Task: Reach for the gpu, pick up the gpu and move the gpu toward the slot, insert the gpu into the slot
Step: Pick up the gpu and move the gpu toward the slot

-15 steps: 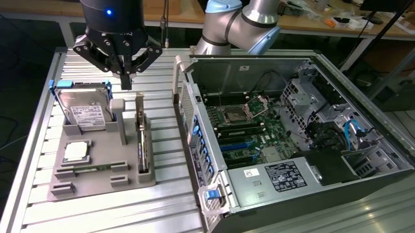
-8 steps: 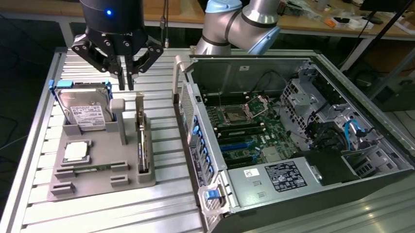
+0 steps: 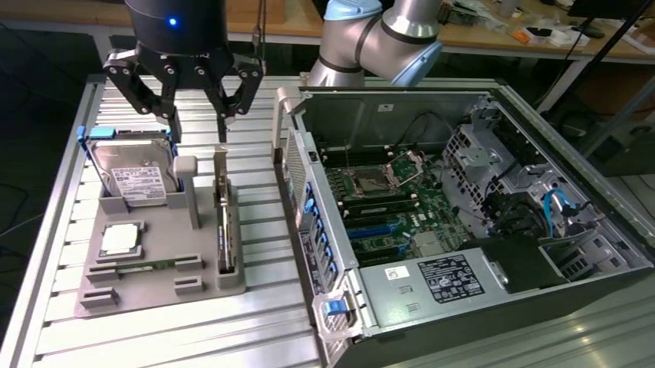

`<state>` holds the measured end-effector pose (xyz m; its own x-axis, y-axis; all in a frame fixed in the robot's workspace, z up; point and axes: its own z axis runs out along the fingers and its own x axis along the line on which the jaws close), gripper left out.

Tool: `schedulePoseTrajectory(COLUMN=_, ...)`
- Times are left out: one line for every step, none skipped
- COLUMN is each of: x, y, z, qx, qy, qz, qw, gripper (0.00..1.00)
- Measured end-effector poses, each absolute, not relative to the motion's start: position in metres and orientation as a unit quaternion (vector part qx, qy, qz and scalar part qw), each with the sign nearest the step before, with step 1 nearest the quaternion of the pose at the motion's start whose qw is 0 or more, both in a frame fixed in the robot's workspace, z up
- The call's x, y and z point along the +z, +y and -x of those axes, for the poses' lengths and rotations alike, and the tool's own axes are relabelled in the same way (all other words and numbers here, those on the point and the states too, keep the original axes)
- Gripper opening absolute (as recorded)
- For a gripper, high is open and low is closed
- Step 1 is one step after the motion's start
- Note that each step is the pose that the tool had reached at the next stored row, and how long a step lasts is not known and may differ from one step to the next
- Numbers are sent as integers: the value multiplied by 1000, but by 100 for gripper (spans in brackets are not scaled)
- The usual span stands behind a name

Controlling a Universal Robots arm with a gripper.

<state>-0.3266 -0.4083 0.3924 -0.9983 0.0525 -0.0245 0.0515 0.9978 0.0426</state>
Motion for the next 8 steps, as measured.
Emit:
schedulePoseTrajectory(x=392, y=-408, z=327, qx=21, qy=1000, qz=-18, qw=13, gripper=54)
schedulePoseTrajectory(x=391, y=-408, z=327, qx=21, qy=1000, qz=-10, qw=13, gripper=54)
schedulePoseTrajectory(x=390, y=-408, z=327, qx=21, qy=1000, qz=-4, qw=12, gripper=54)
schedulePoseTrajectory(x=388, y=-409, z=327, qx=21, qy=1000, qz=1, qw=12, gripper=54)
schedulePoseTrajectory(x=387, y=-409, z=327, qx=21, qy=1000, qz=5, qw=12, gripper=54)
schedulePoseTrajectory(x=384, y=-411, z=327, qx=21, qy=1000, qz=11, qw=12, gripper=54)
schedulePoseTrajectory(x=381, y=-413, z=327, qx=21, qy=1000, qz=15, qw=12, gripper=54)
schedulePoseTrajectory(x=377, y=-417, z=327, qx=21, qy=1000, qz=18, qw=12, gripper=54)
